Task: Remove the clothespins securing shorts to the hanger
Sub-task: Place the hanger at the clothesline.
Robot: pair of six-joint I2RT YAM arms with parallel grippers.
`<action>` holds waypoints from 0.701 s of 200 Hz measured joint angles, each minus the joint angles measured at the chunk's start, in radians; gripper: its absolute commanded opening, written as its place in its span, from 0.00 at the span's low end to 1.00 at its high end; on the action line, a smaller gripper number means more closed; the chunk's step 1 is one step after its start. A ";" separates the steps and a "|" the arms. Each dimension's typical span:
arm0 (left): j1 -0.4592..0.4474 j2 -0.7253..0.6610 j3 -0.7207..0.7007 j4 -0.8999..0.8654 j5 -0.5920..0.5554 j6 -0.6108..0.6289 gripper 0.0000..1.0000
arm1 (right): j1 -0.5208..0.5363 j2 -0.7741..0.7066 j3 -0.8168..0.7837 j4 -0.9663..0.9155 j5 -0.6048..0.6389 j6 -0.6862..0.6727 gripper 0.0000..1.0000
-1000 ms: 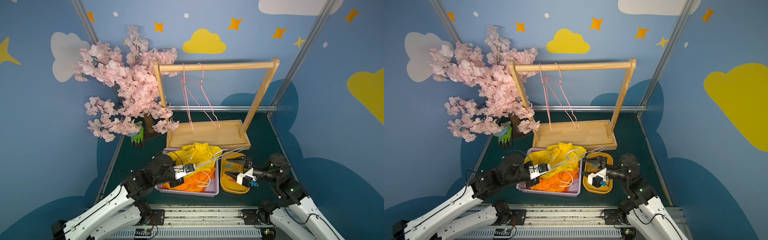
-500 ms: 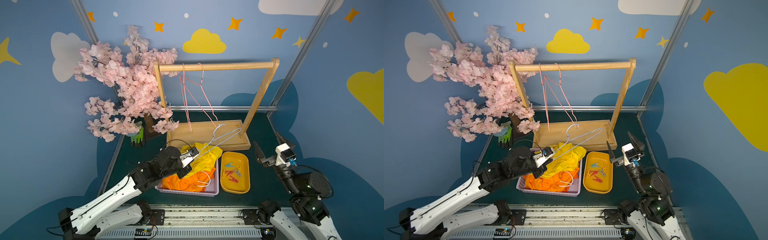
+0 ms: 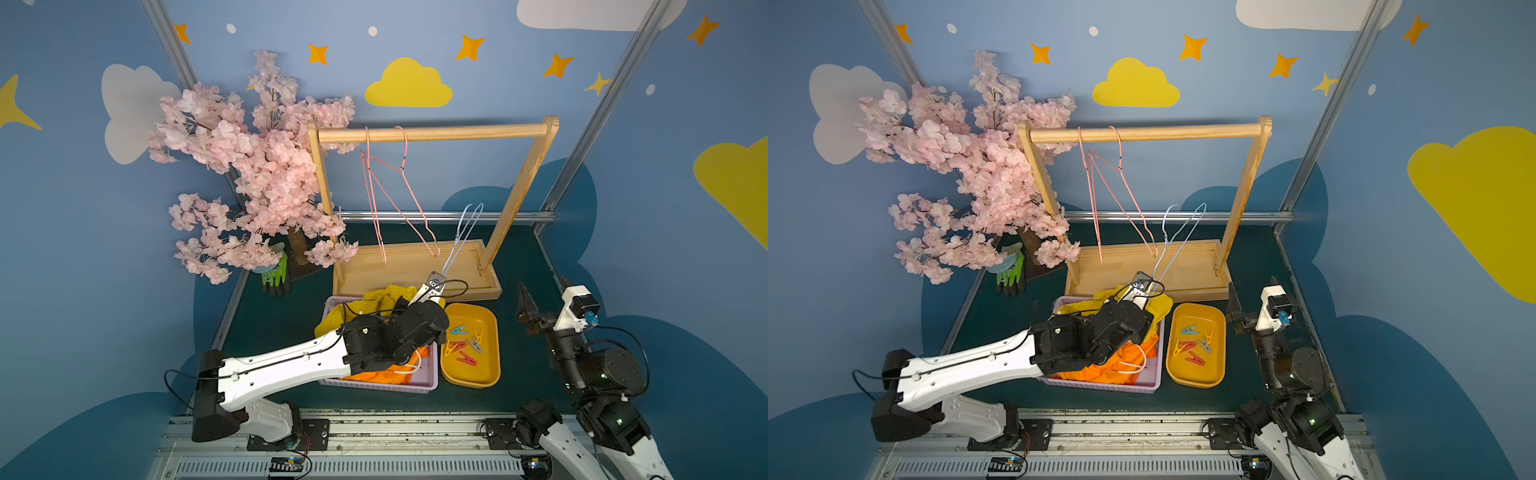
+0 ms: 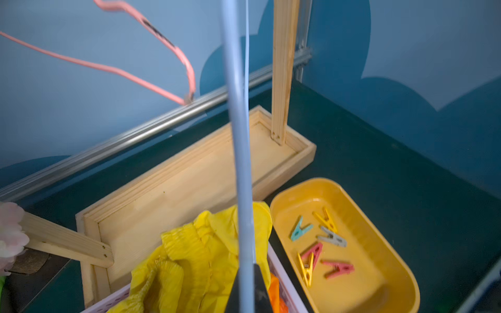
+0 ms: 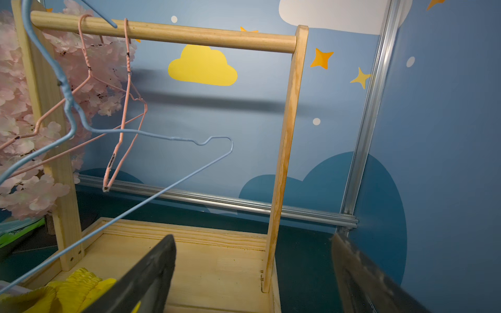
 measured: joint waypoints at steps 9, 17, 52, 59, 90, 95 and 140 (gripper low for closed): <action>-0.006 0.051 0.080 -0.060 -0.043 -0.065 0.04 | 0.000 -0.010 0.005 -0.016 0.009 0.007 0.90; -0.014 0.101 0.156 -0.112 -0.077 -0.121 0.04 | 0.000 -0.020 0.007 -0.026 0.015 0.014 0.89; -0.064 0.299 0.437 -0.281 -0.159 -0.274 0.04 | 0.000 -0.070 0.006 -0.034 0.024 0.036 0.90; -0.075 0.332 0.483 -0.308 -0.166 -0.298 0.04 | 0.000 -0.076 0.006 -0.034 0.024 0.043 0.90; -0.095 0.484 0.742 -0.454 -0.187 -0.376 0.04 | 0.000 -0.082 0.006 -0.050 0.024 0.058 0.90; -0.092 0.513 0.797 -0.478 -0.189 -0.387 0.04 | 0.000 -0.082 0.006 -0.055 0.024 0.064 0.90; 0.010 0.739 1.269 -0.644 -0.190 -0.424 0.04 | 0.000 -0.077 0.006 -0.111 0.024 0.103 0.90</action>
